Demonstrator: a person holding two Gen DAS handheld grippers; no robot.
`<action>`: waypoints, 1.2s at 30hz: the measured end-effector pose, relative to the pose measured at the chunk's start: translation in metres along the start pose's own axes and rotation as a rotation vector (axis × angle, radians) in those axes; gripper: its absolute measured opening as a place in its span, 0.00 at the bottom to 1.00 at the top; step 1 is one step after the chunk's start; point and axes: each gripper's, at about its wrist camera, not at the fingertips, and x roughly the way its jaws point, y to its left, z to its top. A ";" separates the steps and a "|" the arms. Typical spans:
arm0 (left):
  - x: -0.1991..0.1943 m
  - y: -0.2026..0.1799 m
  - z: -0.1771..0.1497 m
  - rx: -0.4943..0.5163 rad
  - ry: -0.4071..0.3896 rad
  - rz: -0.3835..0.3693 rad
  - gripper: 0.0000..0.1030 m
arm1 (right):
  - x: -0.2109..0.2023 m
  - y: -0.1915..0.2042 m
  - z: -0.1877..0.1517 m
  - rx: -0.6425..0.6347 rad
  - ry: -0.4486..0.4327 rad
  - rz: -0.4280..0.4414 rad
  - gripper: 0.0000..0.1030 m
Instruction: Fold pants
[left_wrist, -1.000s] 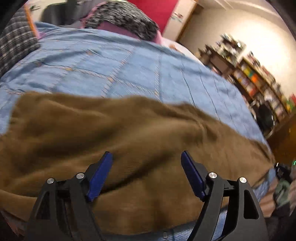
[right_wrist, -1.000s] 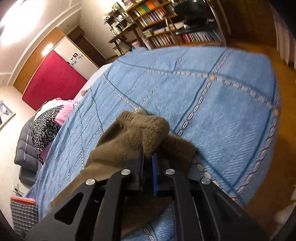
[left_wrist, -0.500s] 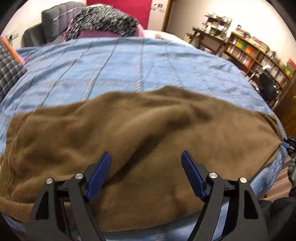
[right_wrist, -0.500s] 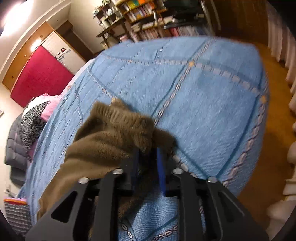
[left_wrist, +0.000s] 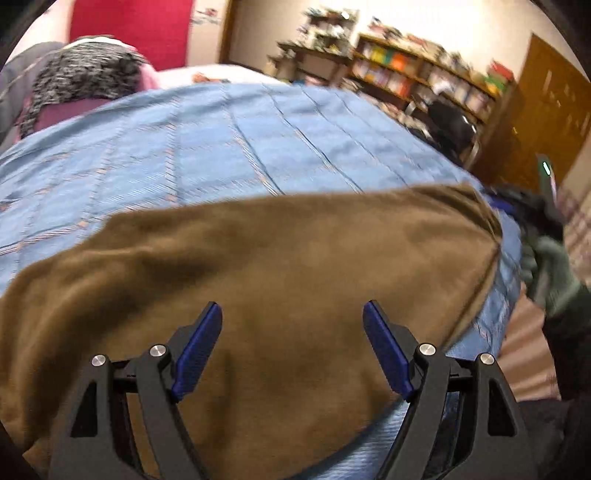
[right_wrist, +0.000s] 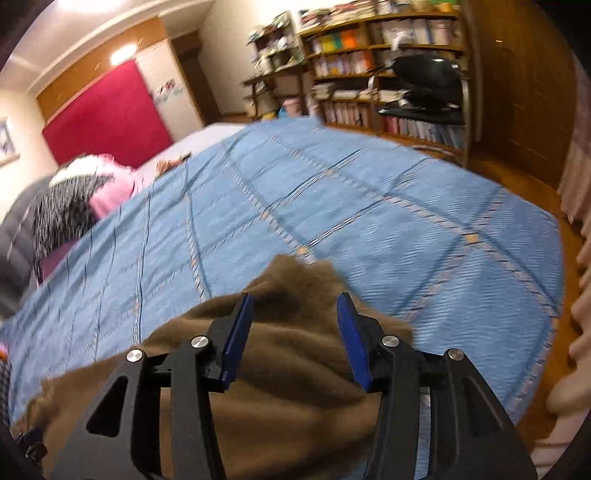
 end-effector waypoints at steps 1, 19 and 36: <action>0.005 -0.004 -0.002 0.012 0.017 -0.008 0.76 | 0.011 0.005 -0.001 -0.017 0.033 -0.014 0.47; 0.021 -0.025 -0.044 0.089 0.140 -0.046 0.75 | 0.033 0.008 -0.038 -0.168 0.032 -0.251 0.45; -0.086 0.088 -0.049 -0.207 -0.059 0.247 0.76 | -0.005 0.152 -0.122 -0.456 0.081 0.182 0.63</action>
